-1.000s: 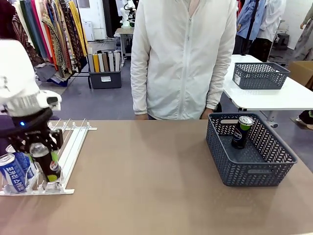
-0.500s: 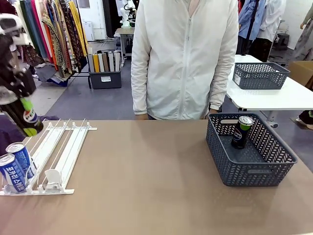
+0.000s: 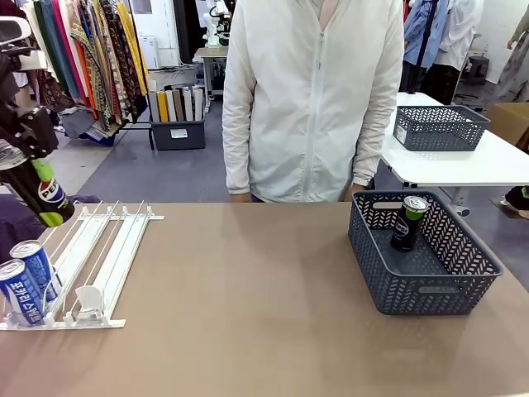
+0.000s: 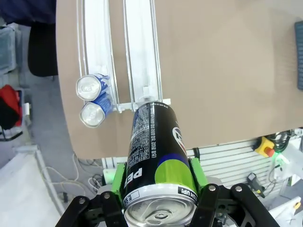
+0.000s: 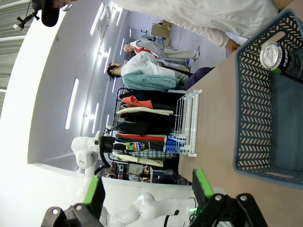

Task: Retrieve and store the cans from the dispenser.
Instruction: Pick up the last remaining can from one row of the Automatic Can Dispenser and place it in the middle of the table.

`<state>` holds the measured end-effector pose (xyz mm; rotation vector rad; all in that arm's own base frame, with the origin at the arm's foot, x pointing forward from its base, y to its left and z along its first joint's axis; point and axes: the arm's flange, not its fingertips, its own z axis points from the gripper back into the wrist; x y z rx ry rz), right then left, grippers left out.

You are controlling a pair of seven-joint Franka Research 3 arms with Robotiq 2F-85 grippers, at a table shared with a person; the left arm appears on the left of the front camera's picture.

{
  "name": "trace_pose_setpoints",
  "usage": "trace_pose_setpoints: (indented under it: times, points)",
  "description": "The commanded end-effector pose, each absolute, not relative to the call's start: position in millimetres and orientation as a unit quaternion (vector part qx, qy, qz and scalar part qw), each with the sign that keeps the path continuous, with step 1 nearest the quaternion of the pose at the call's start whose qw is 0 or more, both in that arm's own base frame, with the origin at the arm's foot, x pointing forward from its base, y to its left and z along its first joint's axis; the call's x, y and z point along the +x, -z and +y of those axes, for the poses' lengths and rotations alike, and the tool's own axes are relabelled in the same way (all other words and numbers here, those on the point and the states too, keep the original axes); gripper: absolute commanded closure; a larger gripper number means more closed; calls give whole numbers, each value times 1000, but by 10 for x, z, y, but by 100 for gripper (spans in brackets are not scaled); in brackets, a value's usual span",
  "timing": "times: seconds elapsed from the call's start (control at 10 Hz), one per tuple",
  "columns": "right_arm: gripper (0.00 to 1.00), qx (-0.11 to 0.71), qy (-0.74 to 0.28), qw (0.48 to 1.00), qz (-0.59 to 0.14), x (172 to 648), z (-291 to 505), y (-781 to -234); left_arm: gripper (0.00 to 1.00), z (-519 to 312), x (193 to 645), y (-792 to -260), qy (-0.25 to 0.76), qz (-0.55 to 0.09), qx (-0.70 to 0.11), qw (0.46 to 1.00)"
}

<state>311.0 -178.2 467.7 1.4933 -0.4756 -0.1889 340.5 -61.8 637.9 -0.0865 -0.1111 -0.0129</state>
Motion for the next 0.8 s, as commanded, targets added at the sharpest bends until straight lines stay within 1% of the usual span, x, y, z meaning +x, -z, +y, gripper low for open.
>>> trace_pose_setpoints:
  times: [0.0, 0.1, 0.2, 0.3, 0.4, 0.5, 0.6, 0.7]
  points:
    - [0, 668, 73, 708, -219, 3098, -1797, -4680, 100, -585, 3412, -6377, 6, -55, -45, 997]
    - [0, 668, 73, 708, -219, 3098, -1797, -4680, 100, -775, 3354, -6325, 47, -85, -63, 993]
    - [0, 668, 73, 708, -219, 3098, -1797, -4680, 100, -1167, 3410, -6292, 50, -88, -67, 993]
    - [0, 668, 73, 708, -219, 3098, -1797, -4680, 100, -1584, 3520, -6254, 90, -101, -71, 988]
    - [0, 668, 73, 708, -219, 3098, -1797, -4680, 100, -1963, 3631, -6189, 116, -104, -72, 985]
    - [0, 668, 73, 708, -219, 3098, -1797, -4680, 100, -2374, 3850, -6048, 128, -104, -90, 982]
    - [0, 668, 73, 708, -219, 3098, -1797, -4680, 100, -2712, 4014, -5915, 142, -96, -85, 982]
    - [0, 668, 73, 708, -219, 3098, -1797, -4680, 100, -3210, 4204, -5759, 188, -81, -80, 976]
